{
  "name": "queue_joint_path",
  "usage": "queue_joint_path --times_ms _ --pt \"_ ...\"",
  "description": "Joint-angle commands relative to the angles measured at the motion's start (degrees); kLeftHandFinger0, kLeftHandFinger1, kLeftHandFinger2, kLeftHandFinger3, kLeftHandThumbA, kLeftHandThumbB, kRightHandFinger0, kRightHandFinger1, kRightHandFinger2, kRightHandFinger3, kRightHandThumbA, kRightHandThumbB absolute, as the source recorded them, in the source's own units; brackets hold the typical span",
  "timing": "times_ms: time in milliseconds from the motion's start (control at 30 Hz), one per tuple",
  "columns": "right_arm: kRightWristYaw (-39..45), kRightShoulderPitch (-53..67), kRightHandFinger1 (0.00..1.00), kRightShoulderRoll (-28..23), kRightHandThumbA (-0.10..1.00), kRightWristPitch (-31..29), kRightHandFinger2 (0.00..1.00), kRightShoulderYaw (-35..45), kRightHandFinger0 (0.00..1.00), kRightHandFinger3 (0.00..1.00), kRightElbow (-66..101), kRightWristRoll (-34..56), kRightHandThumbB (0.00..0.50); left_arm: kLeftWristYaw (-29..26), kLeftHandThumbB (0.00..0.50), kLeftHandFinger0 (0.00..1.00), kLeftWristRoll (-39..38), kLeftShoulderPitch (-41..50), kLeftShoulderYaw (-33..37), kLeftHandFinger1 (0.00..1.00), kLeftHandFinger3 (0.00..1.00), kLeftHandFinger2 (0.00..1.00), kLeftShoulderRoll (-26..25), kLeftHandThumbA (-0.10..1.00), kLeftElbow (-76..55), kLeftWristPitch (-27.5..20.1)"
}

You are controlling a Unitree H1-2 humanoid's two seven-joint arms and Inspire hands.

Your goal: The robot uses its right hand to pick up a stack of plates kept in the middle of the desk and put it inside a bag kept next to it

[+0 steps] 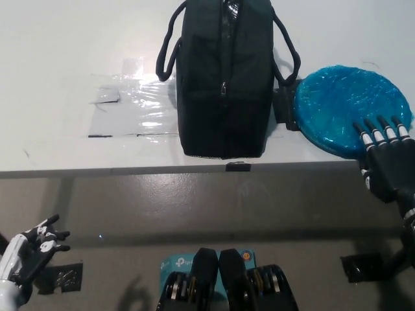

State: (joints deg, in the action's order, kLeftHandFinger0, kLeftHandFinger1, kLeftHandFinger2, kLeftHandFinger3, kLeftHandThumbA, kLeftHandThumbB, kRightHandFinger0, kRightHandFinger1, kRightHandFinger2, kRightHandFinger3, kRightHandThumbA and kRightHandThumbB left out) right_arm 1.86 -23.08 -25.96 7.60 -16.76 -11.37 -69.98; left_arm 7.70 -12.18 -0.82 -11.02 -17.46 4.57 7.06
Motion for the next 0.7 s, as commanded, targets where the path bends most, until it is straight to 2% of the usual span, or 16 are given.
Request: queue_joint_path --times_ms 0,33,233,333,467,567,600,633,667 --pt "4.6 -3.0 1.0 -1.3 0.36 2.3 1.0 1.2 1.0 1.0 0.6 2.8 0.5 0.5 0.103 0.62 0.6 0.1 -0.1 0.72 0.97 0.9 -0.7 -0.1 -1.3 -2.0" --pt "5.1 -3.1 1.0 -1.3 0.33 1.9 1.0 1.5 1.0 1.0 0.4 4.1 0.5 0.5 0.107 0.62 0.6 0.3 0.0 0.72 0.97 0.9 -0.7 -0.1 -1.2 -2.1" --pt "9.4 -6.7 1.0 -1.7 0.36 3.5 1.0 0.3 1.0 1.0 -2.8 3.2 0.5 0.7 0.103 0.64 0.9 0.4 0.3 0.72 0.97 0.9 -0.9 -0.1 -1.2 -2.3" --pt "8.5 -8.6 1.0 -2.0 0.36 2.8 1.0 -0.5 1.0 1.0 -4.8 2.6 0.5 0.7 0.103 0.64 0.7 0.3 0.3 0.71 0.96 0.86 -0.9 -0.1 -1.1 -2.3" --pt "5.6 -9.6 1.0 -2.1 0.33 1.8 1.0 -2.1 1.0 1.0 -5.2 1.4 0.5 0.5 0.108 0.65 0.9 0.7 0.3 0.72 0.96 0.87 -1.1 -0.1 -1.9 -1.0" --pt "4.6 -11.1 1.0 -2.9 0.36 0.8 1.0 -4.1 1.0 1.0 -6.3 -0.1 0.5 0.8 0.097 0.67 1.0 0.3 0.5 0.73 0.97 0.87 -1.3 -0.1 -1.9 -1.2" --pt "4.7 -11.6 1.0 -3.3 0.35 0.5 0.94 -5.5 1.0 1.0 -6.5 -1.4 0.5 0.9 0.096 0.67 1.1 0.3 0.6 0.73 0.97 0.87 -1.3 -0.1 -1.8 -1.6" --pt "5.2 -11.9 1.0 -3.5 0.33 0.3 0.81 -6.3 1.0 1.0 -6.4 -1.8 0.5 0.8 0.097 0.66 1.1 0.3 0.6 0.73 0.98 0.87 -1.3 -0.1 -1.8 -1.4" --pt "5.9 -11.9 0.82 -3.5 0.31 0.4 0.65 -6.7 0.99 1.0 -6.1 -1.6 0.5 0.8 0.089 0.65 1.1 0.3 0.6 0.73 0.98 0.87 -1.3 -0.1 -1.8 -1.5"
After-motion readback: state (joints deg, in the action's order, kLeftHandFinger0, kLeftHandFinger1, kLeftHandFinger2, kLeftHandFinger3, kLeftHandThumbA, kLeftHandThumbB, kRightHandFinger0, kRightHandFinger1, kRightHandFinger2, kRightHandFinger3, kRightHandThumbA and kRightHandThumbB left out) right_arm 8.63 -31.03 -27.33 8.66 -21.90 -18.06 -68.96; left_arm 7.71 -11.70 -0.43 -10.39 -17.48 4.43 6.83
